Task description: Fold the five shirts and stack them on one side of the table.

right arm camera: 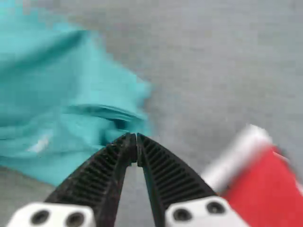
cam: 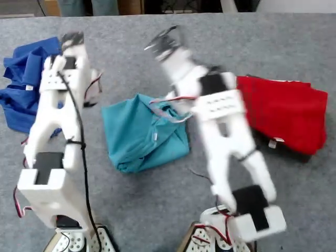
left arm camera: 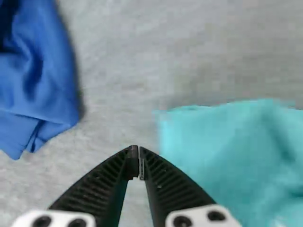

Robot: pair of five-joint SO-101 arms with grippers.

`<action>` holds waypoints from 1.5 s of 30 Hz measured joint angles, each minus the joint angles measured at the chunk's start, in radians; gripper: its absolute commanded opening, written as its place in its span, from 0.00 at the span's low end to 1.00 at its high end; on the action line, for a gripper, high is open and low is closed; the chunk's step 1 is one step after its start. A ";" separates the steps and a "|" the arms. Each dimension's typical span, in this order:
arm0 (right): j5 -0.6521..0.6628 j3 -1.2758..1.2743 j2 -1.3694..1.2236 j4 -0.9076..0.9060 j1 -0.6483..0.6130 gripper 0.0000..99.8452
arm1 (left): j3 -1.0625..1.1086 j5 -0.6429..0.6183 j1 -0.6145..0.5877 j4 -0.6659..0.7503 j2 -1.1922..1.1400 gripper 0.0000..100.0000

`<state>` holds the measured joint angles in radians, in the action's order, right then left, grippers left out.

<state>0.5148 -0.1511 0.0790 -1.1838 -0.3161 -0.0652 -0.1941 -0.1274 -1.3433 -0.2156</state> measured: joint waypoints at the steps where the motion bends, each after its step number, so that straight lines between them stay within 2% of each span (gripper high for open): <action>1: -0.014 -0.005 -0.034 0.020 -0.032 0.01 | 0.072 0.005 -0.020 0.068 -0.002 0.03; 5: -0.031 -0.003 -0.175 0.081 -0.114 0.01 | 0.319 0.008 -0.058 0.311 -0.003 0.03; 9: -0.034 0.006 -0.305 0.087 -0.143 0.01 | 0.376 0.012 -0.092 0.396 -0.005 0.03; 16: -0.035 0.035 -0.387 -0.020 -0.140 0.01 | 0.377 0.012 -0.118 0.411 -0.009 0.03; 24: -0.034 0.038 -0.387 -0.311 -0.080 0.01 | 0.377 0.012 -0.118 0.417 -0.009 0.03; 31: 0.097 0.069 -0.385 -0.450 0.061 0.01 | 0.377 0.012 -0.118 0.417 -0.009 0.03; 34: 0.106 0.195 -0.333 -0.509 0.021 0.01 | 0.377 0.012 -0.118 0.417 -0.009 0.03; 38: 0.106 0.381 -0.307 -0.511 -0.095 0.01 | 0.377 0.012 -0.118 0.417 -0.009 0.03; 42: 0.106 0.459 -0.402 -0.420 -0.164 0.01 | 0.377 0.015 -0.118 0.417 -0.009 0.03; 45: 0.106 0.505 -0.531 -0.368 -0.167 0.01 | 0.377 0.015 -0.118 0.417 -0.009 0.03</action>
<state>0.6206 0.3537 -0.4519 -1.5520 -0.4833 0.3122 -0.1788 -0.2455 -0.9260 -0.2248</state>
